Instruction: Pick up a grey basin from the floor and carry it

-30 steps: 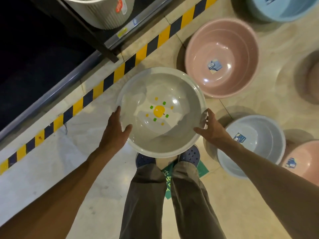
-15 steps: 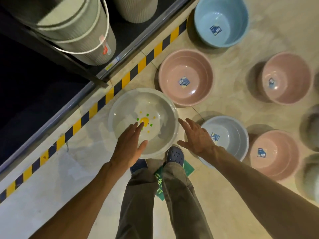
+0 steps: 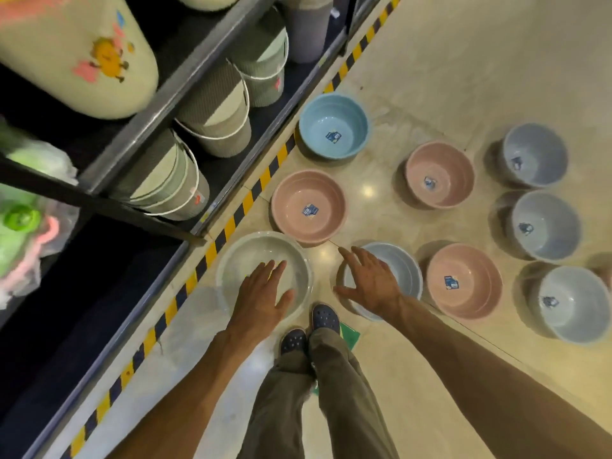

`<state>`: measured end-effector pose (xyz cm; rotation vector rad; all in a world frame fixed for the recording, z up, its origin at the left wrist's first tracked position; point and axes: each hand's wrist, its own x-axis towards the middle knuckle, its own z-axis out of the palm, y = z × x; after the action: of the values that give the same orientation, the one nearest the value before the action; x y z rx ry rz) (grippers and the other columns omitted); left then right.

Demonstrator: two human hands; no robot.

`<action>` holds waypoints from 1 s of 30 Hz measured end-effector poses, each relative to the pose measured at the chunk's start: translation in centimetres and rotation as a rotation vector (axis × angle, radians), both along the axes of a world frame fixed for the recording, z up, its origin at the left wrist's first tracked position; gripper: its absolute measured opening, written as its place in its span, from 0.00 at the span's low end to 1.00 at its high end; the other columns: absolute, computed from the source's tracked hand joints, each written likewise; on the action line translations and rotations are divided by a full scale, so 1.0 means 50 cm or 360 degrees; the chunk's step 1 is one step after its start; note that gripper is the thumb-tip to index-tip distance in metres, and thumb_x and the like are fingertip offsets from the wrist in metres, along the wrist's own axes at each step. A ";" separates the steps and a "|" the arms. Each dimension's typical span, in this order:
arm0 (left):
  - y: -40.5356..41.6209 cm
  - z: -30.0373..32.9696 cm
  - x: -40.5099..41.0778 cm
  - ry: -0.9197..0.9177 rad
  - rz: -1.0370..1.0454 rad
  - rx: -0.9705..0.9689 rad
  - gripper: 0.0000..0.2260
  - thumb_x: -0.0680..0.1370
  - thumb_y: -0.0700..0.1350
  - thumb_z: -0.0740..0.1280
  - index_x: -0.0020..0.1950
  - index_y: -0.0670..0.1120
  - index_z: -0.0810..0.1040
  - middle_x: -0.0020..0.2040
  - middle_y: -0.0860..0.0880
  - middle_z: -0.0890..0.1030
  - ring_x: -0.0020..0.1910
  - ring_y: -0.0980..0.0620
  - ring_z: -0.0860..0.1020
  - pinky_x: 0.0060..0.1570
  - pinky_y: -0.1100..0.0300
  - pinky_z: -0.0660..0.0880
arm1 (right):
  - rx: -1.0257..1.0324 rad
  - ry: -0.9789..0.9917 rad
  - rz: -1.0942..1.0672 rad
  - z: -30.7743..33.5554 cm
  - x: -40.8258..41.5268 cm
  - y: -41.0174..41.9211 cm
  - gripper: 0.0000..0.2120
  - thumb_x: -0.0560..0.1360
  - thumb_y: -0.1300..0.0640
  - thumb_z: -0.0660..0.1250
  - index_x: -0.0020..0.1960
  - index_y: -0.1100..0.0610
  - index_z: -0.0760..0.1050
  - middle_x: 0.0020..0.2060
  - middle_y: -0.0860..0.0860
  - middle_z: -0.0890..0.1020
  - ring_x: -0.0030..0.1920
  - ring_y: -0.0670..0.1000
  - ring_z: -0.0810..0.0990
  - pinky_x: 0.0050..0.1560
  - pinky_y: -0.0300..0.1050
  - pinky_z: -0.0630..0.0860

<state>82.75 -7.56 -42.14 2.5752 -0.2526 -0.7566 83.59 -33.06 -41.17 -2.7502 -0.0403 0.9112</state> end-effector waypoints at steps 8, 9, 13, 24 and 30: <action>-0.077 0.250 0.035 -0.0133 -0.0260 -0.0046 0.29 0.84 0.60 0.55 0.83 0.52 0.56 0.83 0.50 0.58 0.82 0.48 0.54 0.80 0.46 0.54 | 0.0000 -0.0199 -0.0222 0.278 -0.066 -0.082 0.43 0.78 0.32 0.64 0.85 0.49 0.51 0.82 0.56 0.59 0.81 0.59 0.58 0.78 0.59 0.60; -0.094 0.283 0.037 -0.0154 -0.0267 -0.0074 0.28 0.85 0.59 0.55 0.83 0.53 0.55 0.83 0.50 0.56 0.83 0.48 0.53 0.80 0.47 0.54 | 0.0001 -0.0219 -0.0249 0.310 -0.082 -0.095 0.44 0.77 0.31 0.63 0.85 0.49 0.51 0.82 0.56 0.59 0.81 0.59 0.58 0.78 0.60 0.60; -0.173 0.405 0.035 -0.0224 -0.0413 -0.0092 0.27 0.85 0.57 0.55 0.83 0.51 0.56 0.83 0.47 0.57 0.82 0.46 0.54 0.80 0.49 0.53 | -0.0042 -0.0294 -0.0386 0.414 -0.155 -0.151 0.47 0.74 0.23 0.56 0.84 0.47 0.51 0.82 0.55 0.59 0.81 0.58 0.58 0.78 0.62 0.60; -0.446 0.612 -0.083 -0.0368 -0.1062 -0.0119 0.36 0.79 0.68 0.42 0.84 0.53 0.52 0.84 0.49 0.53 0.83 0.49 0.49 0.81 0.47 0.47 | -0.0208 -0.0458 -0.0882 0.607 -0.409 -0.352 0.52 0.68 0.19 0.51 0.84 0.46 0.50 0.83 0.53 0.59 0.82 0.56 0.57 0.78 0.59 0.59; -0.641 0.640 -0.198 -0.0492 -0.1333 -0.0156 0.35 0.79 0.68 0.42 0.83 0.54 0.52 0.84 0.49 0.54 0.83 0.48 0.50 0.79 0.48 0.50 | -0.0250 -0.0548 -0.1120 0.648 -0.589 -0.503 0.46 0.74 0.25 0.60 0.84 0.47 0.53 0.82 0.53 0.60 0.81 0.57 0.59 0.78 0.60 0.58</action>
<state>72.86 -39.62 -10.15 2.4347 -1.4779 -0.5629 54.14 -58.20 -8.76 -2.6918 0.9035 0.2566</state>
